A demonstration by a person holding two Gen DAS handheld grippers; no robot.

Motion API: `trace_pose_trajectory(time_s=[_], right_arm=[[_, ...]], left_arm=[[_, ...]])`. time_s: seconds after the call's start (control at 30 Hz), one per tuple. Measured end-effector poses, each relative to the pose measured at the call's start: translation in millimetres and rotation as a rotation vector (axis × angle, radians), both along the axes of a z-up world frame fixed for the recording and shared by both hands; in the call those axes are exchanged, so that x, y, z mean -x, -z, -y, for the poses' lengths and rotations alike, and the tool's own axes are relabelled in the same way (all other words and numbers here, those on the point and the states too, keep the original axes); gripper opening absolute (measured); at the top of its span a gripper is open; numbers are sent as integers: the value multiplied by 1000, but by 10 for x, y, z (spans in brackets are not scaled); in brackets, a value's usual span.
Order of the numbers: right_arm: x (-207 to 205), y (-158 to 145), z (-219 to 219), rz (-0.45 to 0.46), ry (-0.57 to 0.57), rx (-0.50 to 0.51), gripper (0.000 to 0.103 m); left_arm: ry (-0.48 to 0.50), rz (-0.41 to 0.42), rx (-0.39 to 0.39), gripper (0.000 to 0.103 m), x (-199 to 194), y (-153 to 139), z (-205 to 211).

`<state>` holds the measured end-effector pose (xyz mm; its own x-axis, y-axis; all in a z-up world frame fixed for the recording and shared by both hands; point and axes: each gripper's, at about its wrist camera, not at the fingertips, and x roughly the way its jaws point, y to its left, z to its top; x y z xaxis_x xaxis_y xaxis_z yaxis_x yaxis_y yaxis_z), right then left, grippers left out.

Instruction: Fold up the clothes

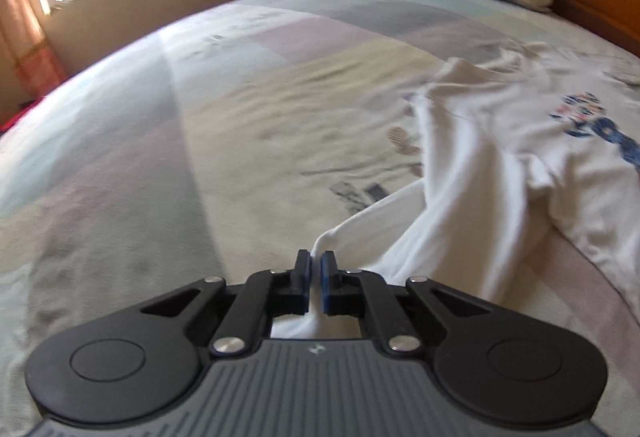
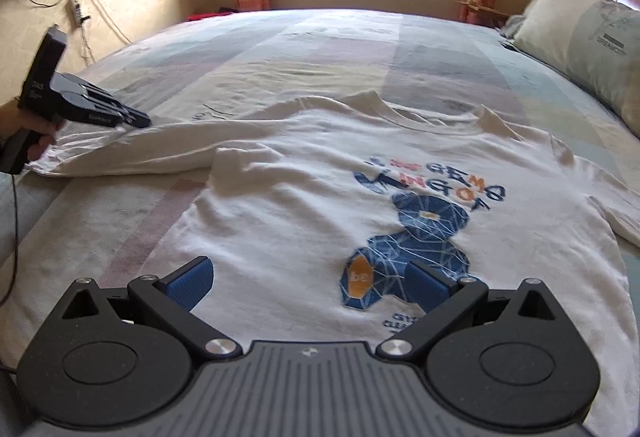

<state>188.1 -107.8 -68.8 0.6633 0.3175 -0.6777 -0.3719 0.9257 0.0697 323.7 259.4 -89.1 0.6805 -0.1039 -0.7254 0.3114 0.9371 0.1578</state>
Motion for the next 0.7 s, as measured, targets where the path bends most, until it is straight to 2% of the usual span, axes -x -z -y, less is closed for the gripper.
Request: trace_pose_trajectory(time_s=[0.1, 0.13, 0.2, 0.33, 0.43, 0.47, 0.57, 0.63, 0.7], right_arm=[[3, -24, 35, 7, 18, -5, 103], [4, -31, 46, 8, 25, -7, 103], [-1, -31, 59, -1, 35, -7, 103], [15, -28, 46, -8, 26, 24, 103], [18, -26, 52, -2, 25, 23, 103], [5, -22, 56, -8, 28, 17, 103], [-30, -2, 51, -23, 32, 4, 103], [-53, 25, 32, -43, 25, 6, 103], [-61, 61, 4, -55, 20, 5, 103]], left_arm=[[-53, 17, 9, 4, -63, -65, -128], [-75, 23, 6, 1, -85, -80, -171], [-145, 26, -15, 0, -140, -69, -266], [-288, -16, 110, 1, -195, 32, -583], [-286, -5, 174, 5, -137, 55, -640], [-276, 2, 173, 7, -125, 25, -611], [-235, 12, 155, 26, -84, -78, -530], [-266, 11, 145, 49, 19, -80, -609], [-297, 9, 135, 54, 121, -81, -687]])
